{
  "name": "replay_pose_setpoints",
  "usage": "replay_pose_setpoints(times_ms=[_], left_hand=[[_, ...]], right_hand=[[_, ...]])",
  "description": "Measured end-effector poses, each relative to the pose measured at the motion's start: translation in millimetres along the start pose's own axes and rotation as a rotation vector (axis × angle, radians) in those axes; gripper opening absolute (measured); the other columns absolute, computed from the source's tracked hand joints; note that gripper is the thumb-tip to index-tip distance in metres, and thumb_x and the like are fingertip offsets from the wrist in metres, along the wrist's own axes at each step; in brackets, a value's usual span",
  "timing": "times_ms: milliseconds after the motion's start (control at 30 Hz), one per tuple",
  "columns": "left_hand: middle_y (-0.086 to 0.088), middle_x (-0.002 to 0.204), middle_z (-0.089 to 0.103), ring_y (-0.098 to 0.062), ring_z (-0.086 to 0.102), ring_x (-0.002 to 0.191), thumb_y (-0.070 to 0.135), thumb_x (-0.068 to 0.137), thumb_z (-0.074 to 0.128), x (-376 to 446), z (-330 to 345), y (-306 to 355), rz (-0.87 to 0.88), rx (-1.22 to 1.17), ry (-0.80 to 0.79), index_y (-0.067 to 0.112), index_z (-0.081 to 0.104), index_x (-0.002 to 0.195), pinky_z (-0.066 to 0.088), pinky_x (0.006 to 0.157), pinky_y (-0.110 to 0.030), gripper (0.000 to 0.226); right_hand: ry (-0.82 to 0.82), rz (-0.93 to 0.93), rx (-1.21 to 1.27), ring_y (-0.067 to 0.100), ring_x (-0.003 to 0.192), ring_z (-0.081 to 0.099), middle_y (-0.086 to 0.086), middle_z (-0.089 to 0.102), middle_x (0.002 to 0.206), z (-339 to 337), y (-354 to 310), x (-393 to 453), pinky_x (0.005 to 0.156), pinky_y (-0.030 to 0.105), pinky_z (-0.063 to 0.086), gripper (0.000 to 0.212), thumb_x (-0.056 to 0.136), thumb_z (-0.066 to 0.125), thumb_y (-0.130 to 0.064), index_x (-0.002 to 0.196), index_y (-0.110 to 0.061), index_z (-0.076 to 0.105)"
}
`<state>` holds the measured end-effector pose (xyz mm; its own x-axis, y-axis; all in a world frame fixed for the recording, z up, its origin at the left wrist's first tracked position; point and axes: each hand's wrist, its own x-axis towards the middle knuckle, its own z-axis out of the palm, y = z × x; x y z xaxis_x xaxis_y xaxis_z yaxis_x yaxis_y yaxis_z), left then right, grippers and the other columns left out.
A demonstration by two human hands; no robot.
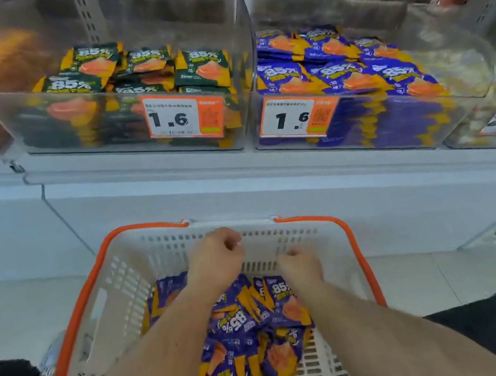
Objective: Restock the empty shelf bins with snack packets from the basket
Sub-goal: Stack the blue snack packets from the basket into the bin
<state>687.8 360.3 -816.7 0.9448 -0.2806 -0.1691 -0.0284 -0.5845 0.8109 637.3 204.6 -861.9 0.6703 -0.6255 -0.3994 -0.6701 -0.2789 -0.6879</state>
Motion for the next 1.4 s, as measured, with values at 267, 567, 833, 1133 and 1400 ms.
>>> replay_pose_setpoints(times_ms=[267,567,833,1133,1400], left_hand=[[0.009,0.084,0.056,-0.009,0.053,0.067,0.018,0.099,0.049,3.7,28.5,-37.6,-0.129,0.081,-0.134,0.025,0.058,0.105,0.041,0.059,-0.026,0.014],[0.009,0.091,0.06,-0.013,0.059,0.077,0.016,0.095,0.05,19.8,53.5,-49.5,-0.228,0.095,-0.211,0.025,0.061,0.105,0.049,0.067,-0.03,0.017],[0.012,0.092,0.059,-0.011,0.06,0.08,0.016,0.093,0.05,17.4,52.6,-50.9,-0.259,0.113,-0.227,0.026,0.061,0.104,0.053,0.071,-0.032,0.019],[0.002,0.109,0.06,-0.012,0.059,0.081,0.017,0.095,0.05,0.6,36.9,-20.4,-0.241,0.089,-0.261,0.02,0.054,0.126,0.051,0.07,-0.027,0.032],[-0.002,0.108,0.054,-0.017,0.061,0.088,0.035,0.091,0.065,-13.2,19.0,17.0,-0.303,-0.227,-0.168,0.01,0.031,0.143,0.049,0.074,-0.031,0.067]], right_hand=[[-0.133,0.392,-0.324,0.028,0.099,0.064,0.008,0.066,0.113,40.4,99.9,40.7,0.085,0.033,0.054,0.05,0.086,0.057,-0.043,0.125,-0.011,0.059],[-0.131,0.34,-0.564,0.028,0.114,0.06,0.009,0.059,0.125,56.7,96.0,40.0,0.087,0.034,0.05,0.049,0.088,0.066,-0.045,0.122,-0.011,0.055],[0.01,0.376,-0.261,0.039,0.114,0.056,0.021,0.056,0.128,67.2,102.5,43.5,0.089,0.041,0.048,0.042,0.098,0.048,-0.032,0.127,-0.001,0.052],[-0.149,0.21,-0.027,0.021,0.065,0.048,0.003,0.052,0.07,19.1,75.1,30.9,0.055,0.035,0.034,0.024,0.09,0.053,-0.019,0.066,-0.017,0.05],[-0.281,-0.055,0.191,0.017,0.07,0.065,0.013,0.073,0.087,-53.6,-13.1,-15.2,0.067,0.034,0.055,0.012,0.079,0.067,-0.011,0.091,-0.011,0.072]])
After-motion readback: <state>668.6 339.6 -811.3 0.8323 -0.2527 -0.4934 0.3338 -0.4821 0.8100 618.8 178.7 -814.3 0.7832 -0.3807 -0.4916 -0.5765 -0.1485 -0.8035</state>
